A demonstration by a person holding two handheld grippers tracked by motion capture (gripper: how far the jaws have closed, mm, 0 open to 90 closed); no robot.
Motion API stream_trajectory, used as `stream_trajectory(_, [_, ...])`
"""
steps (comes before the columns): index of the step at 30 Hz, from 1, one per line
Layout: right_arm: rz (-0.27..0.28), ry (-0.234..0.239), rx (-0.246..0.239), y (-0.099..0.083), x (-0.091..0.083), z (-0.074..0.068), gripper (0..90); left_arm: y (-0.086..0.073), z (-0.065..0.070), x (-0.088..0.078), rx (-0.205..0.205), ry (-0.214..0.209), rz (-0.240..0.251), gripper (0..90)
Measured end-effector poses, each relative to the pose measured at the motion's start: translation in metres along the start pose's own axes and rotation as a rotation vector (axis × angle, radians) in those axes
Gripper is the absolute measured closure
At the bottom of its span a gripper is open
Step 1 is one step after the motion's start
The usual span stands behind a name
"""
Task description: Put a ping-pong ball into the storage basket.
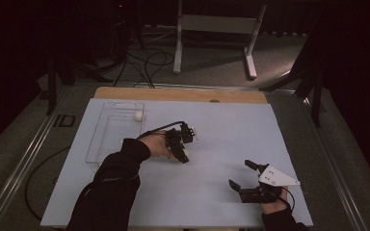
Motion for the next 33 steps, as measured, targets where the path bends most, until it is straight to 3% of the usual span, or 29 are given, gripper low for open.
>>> stream_trajectory(15, [0.0,-0.003,0.0,0.0,0.0,0.0,8.8,-0.006,0.009,-0.012,0.042,-0.027,0.016,51.8])
stream_trajectory(33, [-0.001,-0.007,0.0,0.0,0.0,0.001,8.8,-0.013,0.019,-0.031,0.101,-0.018,0.023,51.8])
Point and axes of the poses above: each handheld gripper's, and its own axes: x roughly forward along the jaws, y roughly out of its top, z roughly to its right, the point moved 7 cm from there along x, roughly forward along the jaws, and after that the axes turned 10 degrees about -z, right-handed, at the moved point
